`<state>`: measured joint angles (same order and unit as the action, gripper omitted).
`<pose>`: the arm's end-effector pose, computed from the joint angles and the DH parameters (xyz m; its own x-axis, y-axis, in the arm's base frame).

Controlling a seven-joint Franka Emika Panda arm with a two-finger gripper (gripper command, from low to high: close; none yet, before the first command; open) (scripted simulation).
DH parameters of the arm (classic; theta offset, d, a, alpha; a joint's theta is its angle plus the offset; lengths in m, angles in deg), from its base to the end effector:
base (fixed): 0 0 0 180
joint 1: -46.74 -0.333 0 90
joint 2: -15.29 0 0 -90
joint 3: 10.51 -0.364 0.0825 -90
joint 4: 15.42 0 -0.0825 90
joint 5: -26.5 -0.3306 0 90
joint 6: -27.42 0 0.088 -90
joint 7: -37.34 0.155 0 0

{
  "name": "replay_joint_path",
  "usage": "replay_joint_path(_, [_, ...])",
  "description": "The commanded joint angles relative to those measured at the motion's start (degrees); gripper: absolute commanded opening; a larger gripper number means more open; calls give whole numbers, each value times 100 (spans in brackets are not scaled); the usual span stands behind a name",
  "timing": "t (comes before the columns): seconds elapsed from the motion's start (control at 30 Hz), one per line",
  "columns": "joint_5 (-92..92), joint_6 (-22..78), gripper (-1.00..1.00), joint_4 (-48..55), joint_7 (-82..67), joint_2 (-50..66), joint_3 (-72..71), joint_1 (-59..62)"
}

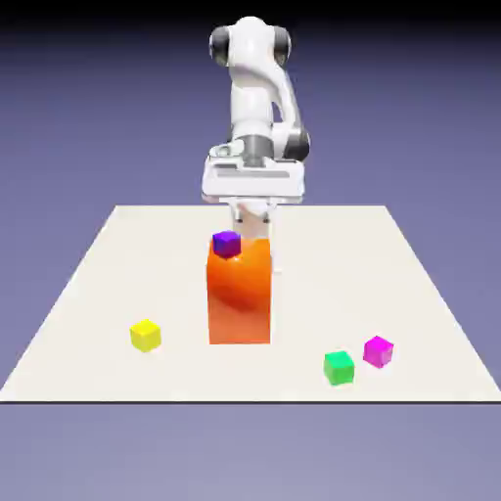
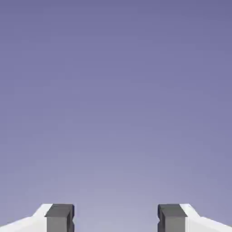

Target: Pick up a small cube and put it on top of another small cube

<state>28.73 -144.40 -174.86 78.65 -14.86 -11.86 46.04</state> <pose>0.3659 0.0163 0.4888 0.5896 -0.6055 0.5346 -0.4420 -0.7958 -0.4140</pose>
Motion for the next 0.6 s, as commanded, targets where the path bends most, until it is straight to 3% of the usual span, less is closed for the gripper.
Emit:
replay_joint_path(0.0, [185, 182, 0, 130, -95, 208, -112, -1])
replay_joint_path(0.57, [3327, 3270, 0, 2335, -1708, 3738, -2019, -13])
